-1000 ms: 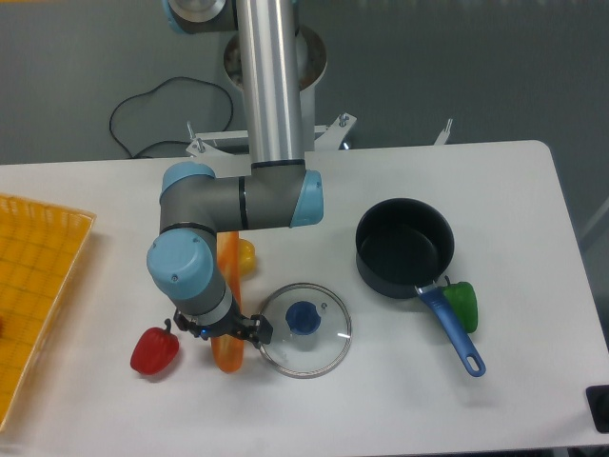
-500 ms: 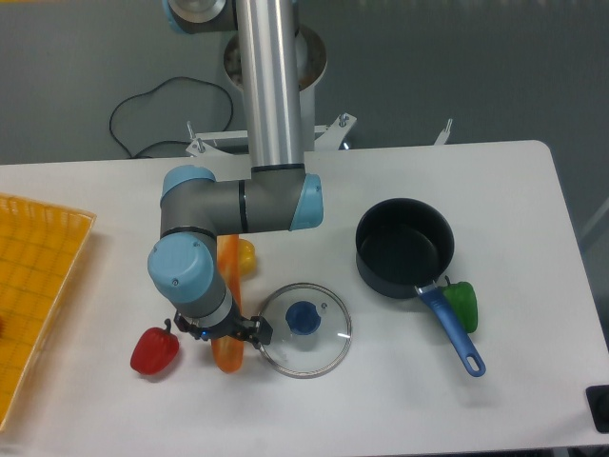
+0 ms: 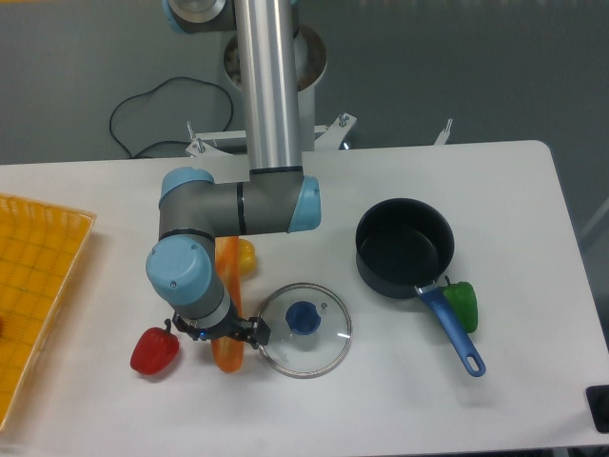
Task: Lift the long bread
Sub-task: 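Close the gripper around the baguette's end near the red pepper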
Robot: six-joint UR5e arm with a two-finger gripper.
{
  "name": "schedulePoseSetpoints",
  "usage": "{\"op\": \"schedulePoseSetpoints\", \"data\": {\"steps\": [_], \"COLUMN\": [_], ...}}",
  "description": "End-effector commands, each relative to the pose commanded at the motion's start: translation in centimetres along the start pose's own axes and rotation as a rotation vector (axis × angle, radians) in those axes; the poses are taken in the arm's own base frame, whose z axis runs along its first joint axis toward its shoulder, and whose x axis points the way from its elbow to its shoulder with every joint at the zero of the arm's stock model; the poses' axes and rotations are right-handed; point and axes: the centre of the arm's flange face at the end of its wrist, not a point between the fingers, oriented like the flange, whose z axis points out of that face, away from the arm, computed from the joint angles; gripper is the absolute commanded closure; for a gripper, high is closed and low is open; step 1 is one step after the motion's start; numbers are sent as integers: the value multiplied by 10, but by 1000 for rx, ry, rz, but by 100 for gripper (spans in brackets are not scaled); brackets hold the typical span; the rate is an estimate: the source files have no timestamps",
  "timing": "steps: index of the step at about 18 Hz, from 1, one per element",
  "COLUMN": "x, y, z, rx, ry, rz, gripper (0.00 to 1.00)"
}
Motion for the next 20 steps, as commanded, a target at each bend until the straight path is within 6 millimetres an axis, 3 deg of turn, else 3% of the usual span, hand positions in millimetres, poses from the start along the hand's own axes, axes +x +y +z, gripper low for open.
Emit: {"op": "schedulePoseSetpoints", "data": {"steps": [20], "x": [2], "y": [1], "z": [8], "rx": [-13], "ry": [4], "rz": [4], "gripper": [3]}}
